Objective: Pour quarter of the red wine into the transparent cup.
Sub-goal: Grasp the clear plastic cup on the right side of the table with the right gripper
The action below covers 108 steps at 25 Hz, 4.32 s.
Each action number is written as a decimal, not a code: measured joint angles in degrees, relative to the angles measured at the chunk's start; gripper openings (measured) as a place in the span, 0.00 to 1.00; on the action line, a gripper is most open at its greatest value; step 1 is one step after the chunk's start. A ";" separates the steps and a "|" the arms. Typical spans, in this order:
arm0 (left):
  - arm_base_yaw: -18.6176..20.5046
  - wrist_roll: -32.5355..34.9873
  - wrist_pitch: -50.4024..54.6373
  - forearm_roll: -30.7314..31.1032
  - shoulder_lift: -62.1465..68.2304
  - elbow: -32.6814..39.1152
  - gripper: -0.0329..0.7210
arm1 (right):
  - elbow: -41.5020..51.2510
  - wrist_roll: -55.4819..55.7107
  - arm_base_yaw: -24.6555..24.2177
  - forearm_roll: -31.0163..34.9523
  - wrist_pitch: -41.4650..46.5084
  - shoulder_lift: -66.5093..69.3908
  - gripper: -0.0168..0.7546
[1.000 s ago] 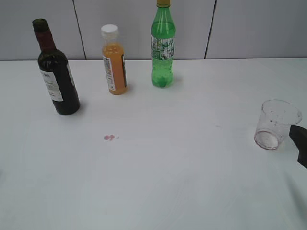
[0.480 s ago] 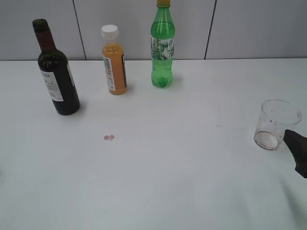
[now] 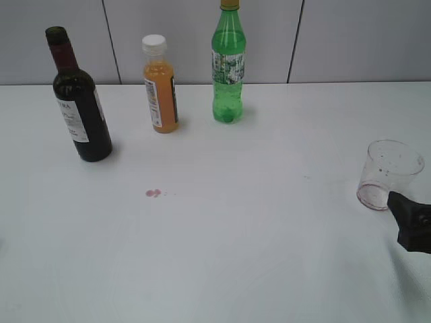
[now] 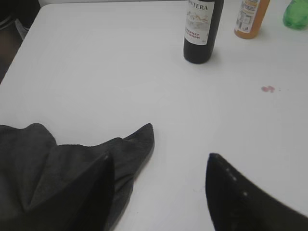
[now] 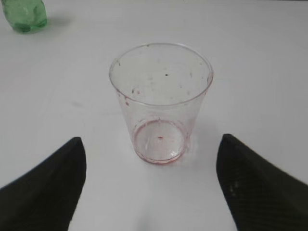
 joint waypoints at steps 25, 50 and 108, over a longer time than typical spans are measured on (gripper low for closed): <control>0.00 0.00 0.00 0.00 0.00 0.00 0.65 | -9.78 0.25 0.01 -0.40 -4.35 23.22 0.89; 0.00 0.00 0.00 0.00 0.00 0.00 0.65 | -14.16 2.19 0.01 1.42 -5.16 30.66 0.89; 0.00 0.00 0.00 0.00 0.00 0.00 0.65 | -23.42 2.19 -2.32 -10.71 -11.32 34.84 0.73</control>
